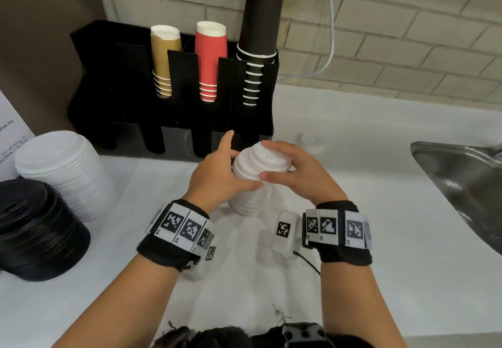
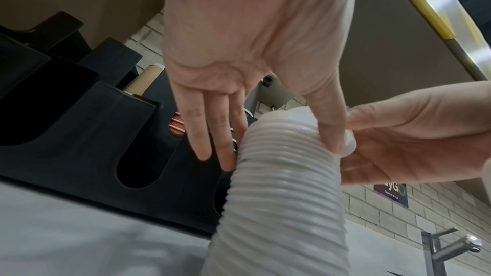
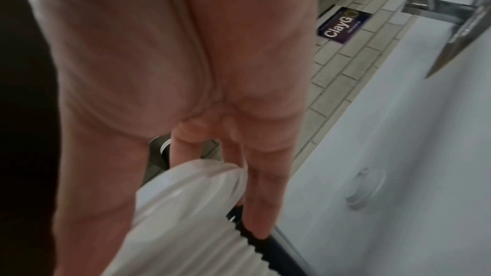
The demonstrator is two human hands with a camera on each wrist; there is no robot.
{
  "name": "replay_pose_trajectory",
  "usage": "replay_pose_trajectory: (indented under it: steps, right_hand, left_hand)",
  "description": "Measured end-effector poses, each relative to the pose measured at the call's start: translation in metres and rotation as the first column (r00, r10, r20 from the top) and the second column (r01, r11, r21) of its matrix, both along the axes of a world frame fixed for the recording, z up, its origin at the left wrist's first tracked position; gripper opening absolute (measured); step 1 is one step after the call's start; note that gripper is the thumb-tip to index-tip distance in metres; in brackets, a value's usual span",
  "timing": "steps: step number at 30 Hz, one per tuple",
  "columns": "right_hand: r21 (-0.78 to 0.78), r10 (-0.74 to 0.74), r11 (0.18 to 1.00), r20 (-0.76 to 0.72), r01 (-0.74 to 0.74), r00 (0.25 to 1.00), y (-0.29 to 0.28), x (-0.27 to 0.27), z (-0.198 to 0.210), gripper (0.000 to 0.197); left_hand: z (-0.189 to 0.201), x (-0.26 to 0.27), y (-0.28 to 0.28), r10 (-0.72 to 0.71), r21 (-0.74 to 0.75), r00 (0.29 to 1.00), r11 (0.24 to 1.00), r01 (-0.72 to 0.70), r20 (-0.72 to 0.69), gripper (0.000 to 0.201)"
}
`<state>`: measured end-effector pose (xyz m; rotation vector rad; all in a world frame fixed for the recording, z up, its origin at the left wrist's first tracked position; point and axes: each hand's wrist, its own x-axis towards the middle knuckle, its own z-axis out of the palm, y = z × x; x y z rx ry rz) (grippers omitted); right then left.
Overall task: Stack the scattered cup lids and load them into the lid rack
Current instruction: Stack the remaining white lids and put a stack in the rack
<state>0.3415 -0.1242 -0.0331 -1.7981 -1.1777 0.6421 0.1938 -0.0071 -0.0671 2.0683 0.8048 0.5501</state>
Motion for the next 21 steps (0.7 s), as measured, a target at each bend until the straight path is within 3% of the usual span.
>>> replay_pose_trajectory:
  steps: [2, 10, 17, 21]
  right_hand:
    - [-0.03, 0.003, 1.0, 0.057, -0.002, 0.998, 0.001, 0.0, -0.002, 0.058]
    - [-0.016, 0.101, 0.995, 0.056, -0.1, 0.993, 0.007, -0.007, -0.004, 0.053]
    - [-0.078, 0.101, 0.993, 0.129, -0.092, 0.986, 0.01, -0.009, -0.003, 0.045]
    - [-0.09, 0.108, 0.991, 0.131, -0.096, 0.985, 0.011, -0.008, 0.0, 0.047]
  left_hand:
    - [0.0, 0.0, -0.001, 0.009, -0.004, 1.0, 1.0, -0.009, 0.006, 0.123]
    - [0.004, 0.0, -0.004, 0.011, 0.022, 1.0, 1.0, -0.011, 0.003, 0.122]
    - [-0.001, 0.001, -0.002, 0.018, 0.033, 0.999, 0.999, -0.019, 0.027, 0.124]
    - [0.005, -0.001, -0.005, -0.01, 0.027, 1.0, 1.0, 0.01, 0.006, 0.105]
